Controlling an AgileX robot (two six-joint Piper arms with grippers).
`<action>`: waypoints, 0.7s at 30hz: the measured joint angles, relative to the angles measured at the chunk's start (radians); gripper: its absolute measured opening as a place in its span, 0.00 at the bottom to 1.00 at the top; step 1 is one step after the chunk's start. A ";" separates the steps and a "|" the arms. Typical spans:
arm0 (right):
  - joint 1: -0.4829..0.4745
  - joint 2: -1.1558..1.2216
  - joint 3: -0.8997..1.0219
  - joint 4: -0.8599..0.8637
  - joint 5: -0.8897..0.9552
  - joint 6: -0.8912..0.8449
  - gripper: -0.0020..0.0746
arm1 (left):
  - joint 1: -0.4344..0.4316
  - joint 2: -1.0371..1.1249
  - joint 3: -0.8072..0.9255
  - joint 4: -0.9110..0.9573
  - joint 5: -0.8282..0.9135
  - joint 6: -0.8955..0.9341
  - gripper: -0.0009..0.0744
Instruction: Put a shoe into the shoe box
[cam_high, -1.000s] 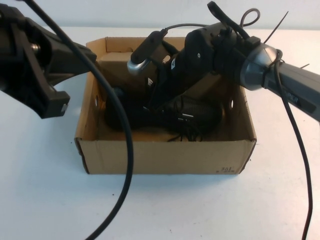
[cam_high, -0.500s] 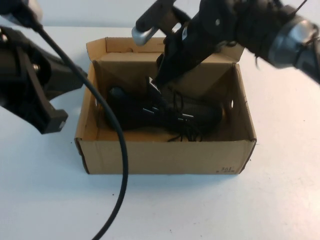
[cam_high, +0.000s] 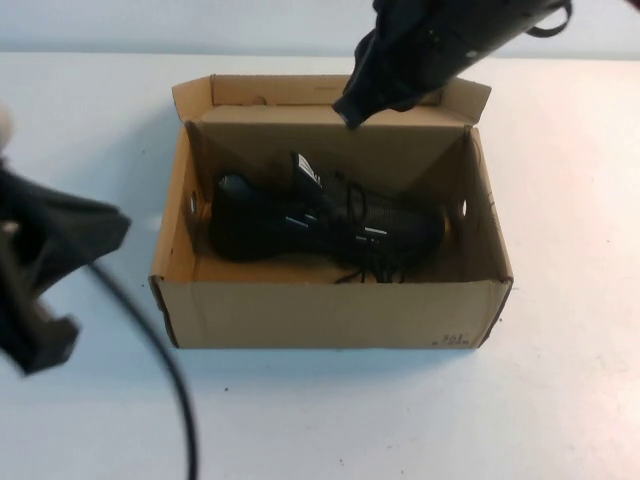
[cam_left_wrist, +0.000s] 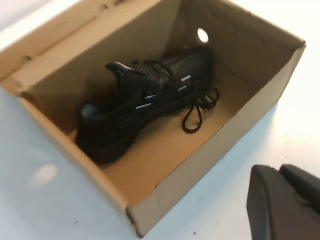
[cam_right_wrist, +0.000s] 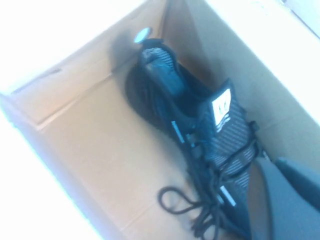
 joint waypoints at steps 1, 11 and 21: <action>0.000 -0.015 0.013 0.007 0.002 0.007 0.01 | 0.000 -0.032 0.010 0.010 0.000 -0.017 0.01; 0.000 -0.283 0.385 0.027 -0.150 0.073 0.01 | 0.000 -0.375 0.094 0.266 0.090 -0.270 0.01; 0.000 -0.700 0.835 -0.002 -0.473 0.096 0.01 | 0.000 -0.574 0.094 0.327 0.112 -0.399 0.01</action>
